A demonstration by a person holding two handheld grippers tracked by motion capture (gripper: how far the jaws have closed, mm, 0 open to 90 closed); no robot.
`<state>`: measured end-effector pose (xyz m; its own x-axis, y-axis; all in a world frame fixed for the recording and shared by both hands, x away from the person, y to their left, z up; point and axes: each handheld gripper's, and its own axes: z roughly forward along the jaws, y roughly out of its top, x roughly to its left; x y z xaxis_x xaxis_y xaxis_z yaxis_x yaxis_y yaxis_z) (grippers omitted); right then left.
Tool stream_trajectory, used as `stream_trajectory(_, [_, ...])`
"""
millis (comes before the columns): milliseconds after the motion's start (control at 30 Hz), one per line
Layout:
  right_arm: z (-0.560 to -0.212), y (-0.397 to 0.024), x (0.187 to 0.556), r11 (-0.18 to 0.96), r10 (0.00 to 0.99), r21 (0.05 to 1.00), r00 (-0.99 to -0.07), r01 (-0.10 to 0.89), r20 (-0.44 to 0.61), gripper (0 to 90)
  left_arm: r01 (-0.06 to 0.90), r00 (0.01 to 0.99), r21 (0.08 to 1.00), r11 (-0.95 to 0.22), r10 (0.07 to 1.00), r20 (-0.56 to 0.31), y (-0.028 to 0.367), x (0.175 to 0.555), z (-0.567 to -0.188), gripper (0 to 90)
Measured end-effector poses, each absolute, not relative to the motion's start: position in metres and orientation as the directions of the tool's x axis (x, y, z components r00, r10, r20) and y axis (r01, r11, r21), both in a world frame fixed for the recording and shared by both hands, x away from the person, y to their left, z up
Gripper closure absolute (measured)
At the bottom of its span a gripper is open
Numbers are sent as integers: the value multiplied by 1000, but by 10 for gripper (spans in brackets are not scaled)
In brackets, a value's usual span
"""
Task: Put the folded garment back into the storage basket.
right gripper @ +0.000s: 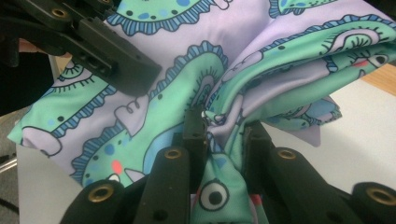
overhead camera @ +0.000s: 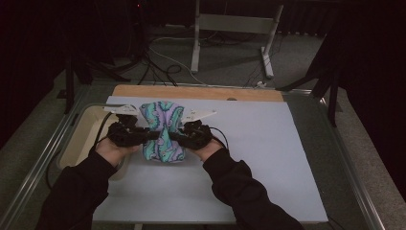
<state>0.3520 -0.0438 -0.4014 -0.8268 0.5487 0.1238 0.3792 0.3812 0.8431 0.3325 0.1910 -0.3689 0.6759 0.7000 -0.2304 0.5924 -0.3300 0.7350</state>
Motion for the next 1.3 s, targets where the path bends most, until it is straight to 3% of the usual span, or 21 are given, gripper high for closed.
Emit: stream_trajectory(1300, [-376, 66, 347, 436, 476, 854, -878, 282, 47, 770, 639, 571, 733, -234, 782, -248, 296, 313, -353, 773])
